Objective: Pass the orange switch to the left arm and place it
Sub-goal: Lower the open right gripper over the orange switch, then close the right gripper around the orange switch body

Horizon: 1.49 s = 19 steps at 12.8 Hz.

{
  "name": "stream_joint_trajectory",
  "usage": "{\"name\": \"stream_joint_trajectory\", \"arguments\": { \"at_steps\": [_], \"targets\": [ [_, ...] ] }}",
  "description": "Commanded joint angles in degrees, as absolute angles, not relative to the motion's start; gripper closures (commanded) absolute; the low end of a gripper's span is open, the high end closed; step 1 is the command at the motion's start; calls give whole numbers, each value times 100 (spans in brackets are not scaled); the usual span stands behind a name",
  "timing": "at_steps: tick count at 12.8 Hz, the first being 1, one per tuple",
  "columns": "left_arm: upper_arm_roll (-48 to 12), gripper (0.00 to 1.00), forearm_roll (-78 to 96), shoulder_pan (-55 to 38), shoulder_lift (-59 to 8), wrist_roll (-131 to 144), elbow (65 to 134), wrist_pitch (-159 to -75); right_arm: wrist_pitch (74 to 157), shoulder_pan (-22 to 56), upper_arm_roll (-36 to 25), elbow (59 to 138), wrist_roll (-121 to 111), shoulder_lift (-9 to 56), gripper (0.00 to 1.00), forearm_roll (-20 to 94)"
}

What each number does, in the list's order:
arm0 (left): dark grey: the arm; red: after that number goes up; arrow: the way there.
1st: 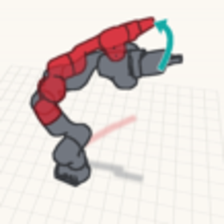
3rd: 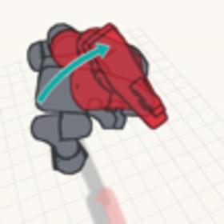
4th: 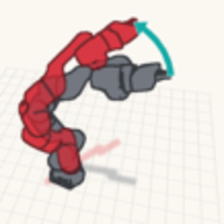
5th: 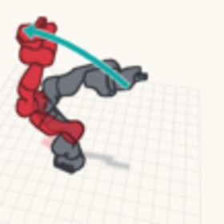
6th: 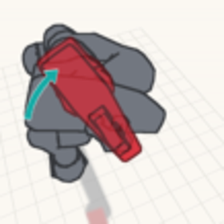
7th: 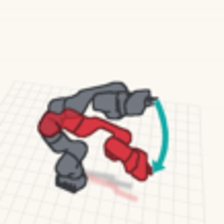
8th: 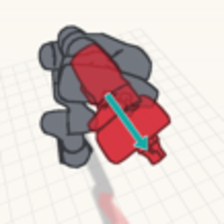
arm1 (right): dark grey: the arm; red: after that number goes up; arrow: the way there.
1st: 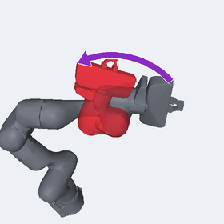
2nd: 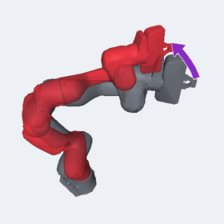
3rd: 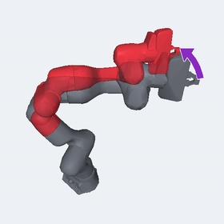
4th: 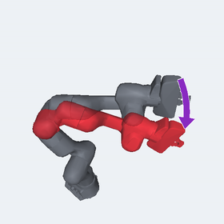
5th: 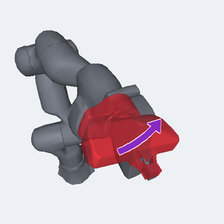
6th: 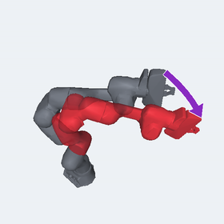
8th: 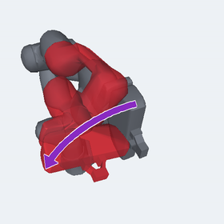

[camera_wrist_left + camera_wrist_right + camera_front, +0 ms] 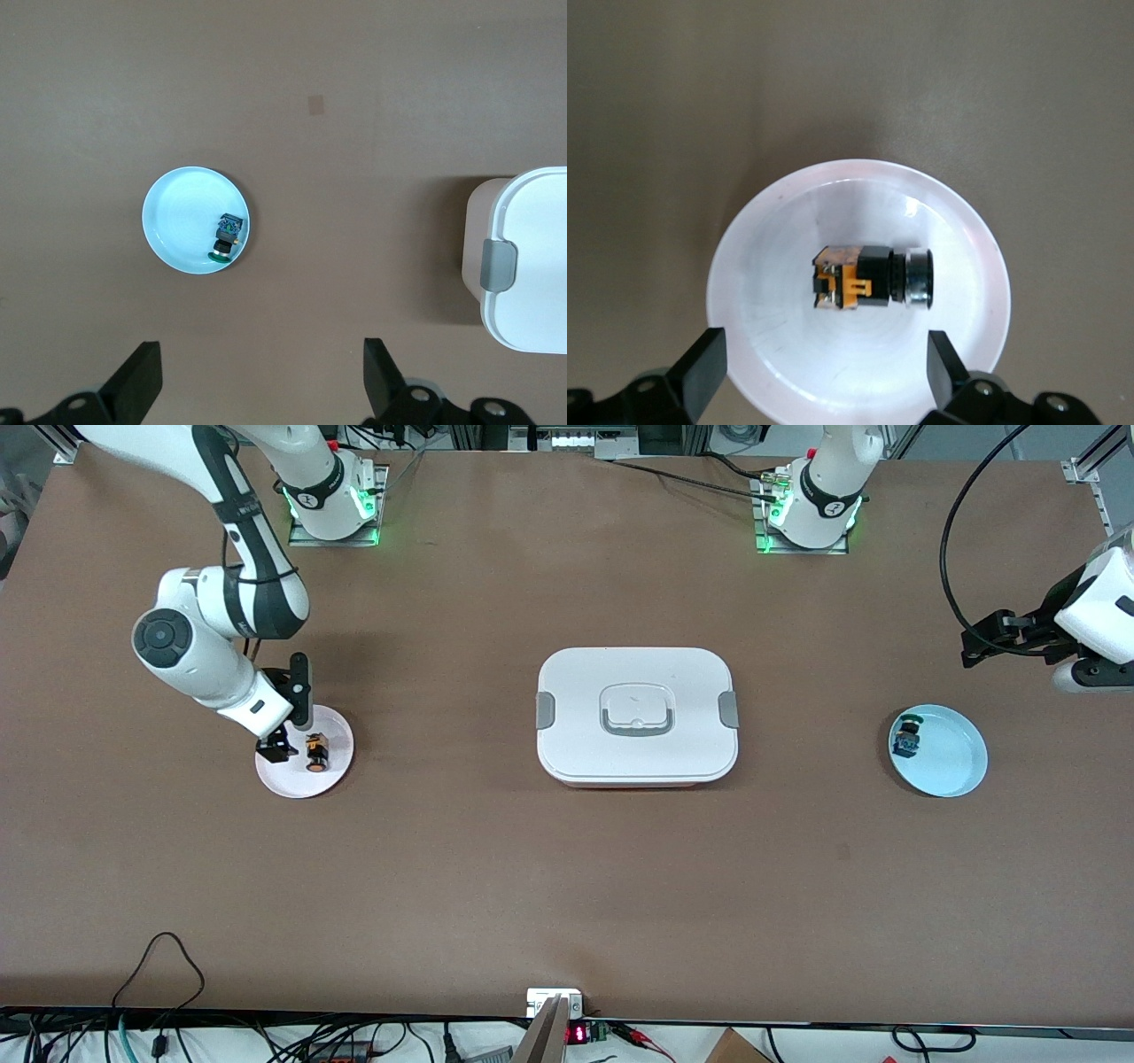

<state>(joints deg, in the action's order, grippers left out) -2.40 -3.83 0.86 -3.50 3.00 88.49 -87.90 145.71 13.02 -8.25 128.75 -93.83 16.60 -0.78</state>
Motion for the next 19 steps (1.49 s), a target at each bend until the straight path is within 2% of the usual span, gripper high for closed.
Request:
{"name": "stream_joint_trajectory", "arguments": {
  "at_steps": [1, 10, 16, 19],
  "targets": [
    [-255, 0, -264, 105, -422, 299, 8684, -8745, 15098, 1231, -774, 12920, -9615, 1976, 0, -79],
    [-255, 0, -264, 105, -422, 308, 8684, -8745, 15241, 1266, -747, 12911, -9685, 1934, 0, -61],
    [-255, 0, -264, 105, -422, 308, 8684, -8736, 15267, 1310, -607, 12894, -11546, 1899, 0, -62],
    [-246, 0, -264, 123, -422, 308, 8684, -8719, 15267, 1283, -606, 12902, -11654, 1907, 0, -53]
  ]
}}
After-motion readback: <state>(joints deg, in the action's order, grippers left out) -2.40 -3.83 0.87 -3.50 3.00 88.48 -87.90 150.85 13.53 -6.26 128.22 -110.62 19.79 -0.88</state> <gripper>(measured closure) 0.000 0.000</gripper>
